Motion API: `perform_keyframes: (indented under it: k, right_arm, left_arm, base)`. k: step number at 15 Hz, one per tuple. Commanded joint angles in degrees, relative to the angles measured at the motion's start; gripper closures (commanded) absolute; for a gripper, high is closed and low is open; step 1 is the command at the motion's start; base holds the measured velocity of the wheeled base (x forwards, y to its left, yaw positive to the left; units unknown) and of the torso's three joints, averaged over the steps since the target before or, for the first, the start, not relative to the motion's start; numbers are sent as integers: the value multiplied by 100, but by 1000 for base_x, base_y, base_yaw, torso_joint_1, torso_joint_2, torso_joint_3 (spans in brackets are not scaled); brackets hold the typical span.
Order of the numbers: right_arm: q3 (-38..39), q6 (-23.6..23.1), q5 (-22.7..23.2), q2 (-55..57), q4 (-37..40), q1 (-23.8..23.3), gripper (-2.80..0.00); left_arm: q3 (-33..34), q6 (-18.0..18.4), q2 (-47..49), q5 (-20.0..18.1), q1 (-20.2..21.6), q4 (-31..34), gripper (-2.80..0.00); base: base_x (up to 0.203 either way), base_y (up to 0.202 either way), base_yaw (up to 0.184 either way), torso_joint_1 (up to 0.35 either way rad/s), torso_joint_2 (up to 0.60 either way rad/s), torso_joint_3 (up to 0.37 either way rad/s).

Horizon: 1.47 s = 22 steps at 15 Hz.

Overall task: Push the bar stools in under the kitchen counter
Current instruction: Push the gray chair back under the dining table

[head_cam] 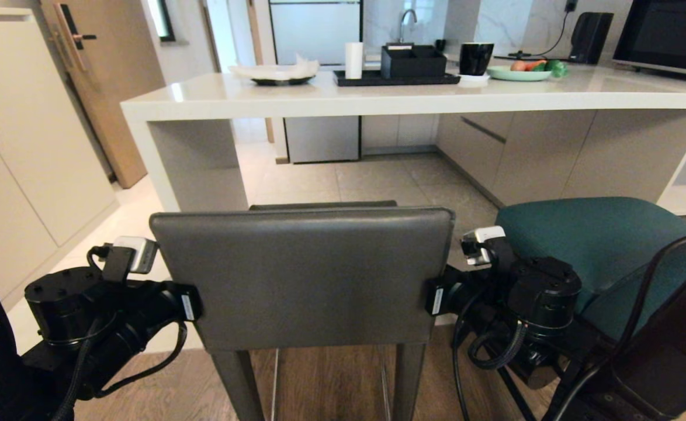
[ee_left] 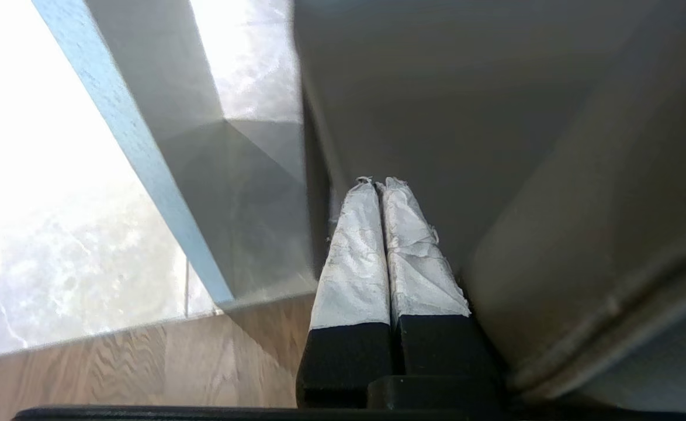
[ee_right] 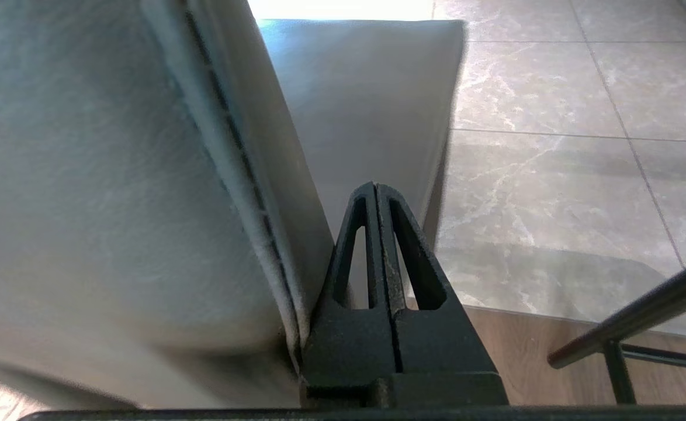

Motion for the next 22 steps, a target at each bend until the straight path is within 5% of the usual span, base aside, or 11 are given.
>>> perform_keyframes:
  k: [1,12,22]
  right_arm:
    - [-27,3,-51,-4,-37,-94,0]
    - [-388,-11,-60,-14,183,-498,0]
    - [-1225,-20,-68,128,914,-606,0]
  left_arm:
    - [-164,-3,81,35,52,-90,0]
    - [318,-129,-561,-53,334,-90,0]
    - [-185,-152,-244,-78,-70,-90,0]
  base:
    - [0,0,0,0,0,0]
    - [0,0,0,0,0,0]
    - [0,0,0,0,0,0]
